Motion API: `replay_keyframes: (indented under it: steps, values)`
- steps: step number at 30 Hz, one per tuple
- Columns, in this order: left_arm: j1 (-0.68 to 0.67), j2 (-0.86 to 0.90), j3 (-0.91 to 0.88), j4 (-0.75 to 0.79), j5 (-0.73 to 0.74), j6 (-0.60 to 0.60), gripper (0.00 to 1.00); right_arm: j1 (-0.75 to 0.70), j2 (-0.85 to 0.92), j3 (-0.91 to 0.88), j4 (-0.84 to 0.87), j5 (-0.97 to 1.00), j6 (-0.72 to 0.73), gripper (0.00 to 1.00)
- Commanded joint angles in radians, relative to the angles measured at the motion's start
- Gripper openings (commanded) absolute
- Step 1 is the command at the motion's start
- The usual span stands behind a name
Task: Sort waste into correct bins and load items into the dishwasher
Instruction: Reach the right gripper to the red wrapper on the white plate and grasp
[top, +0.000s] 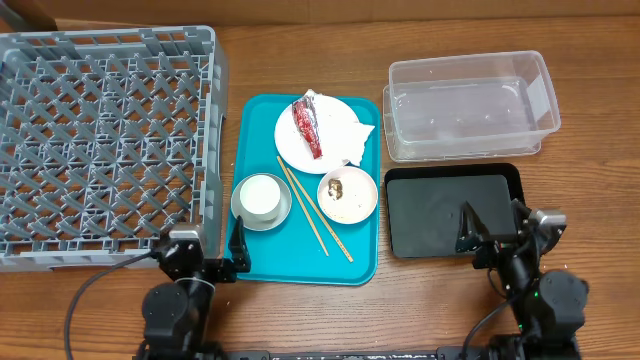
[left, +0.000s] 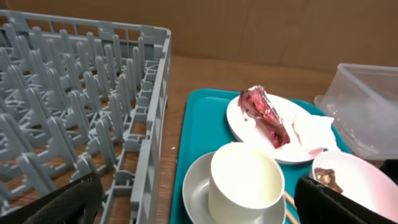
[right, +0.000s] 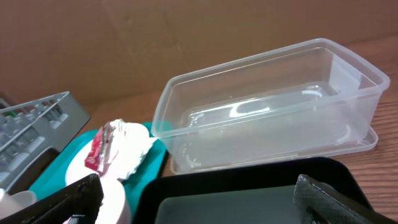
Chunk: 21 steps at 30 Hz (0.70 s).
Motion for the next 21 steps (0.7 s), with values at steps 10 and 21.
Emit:
replay_keyframes:
  steps: [10, 21]
  values:
    - [-0.006, 0.508, 0.439, -0.243, -0.005, 0.045, 1.0, -0.006, 0.428, 0.444, -0.257, -0.071, 0.006, 1.0]
    - [-0.006, 0.946, 0.845, -0.62, 0.039, 0.043, 1.0, -0.006, 0.832, 0.862, -0.577, -0.135, 0.0, 1.0]
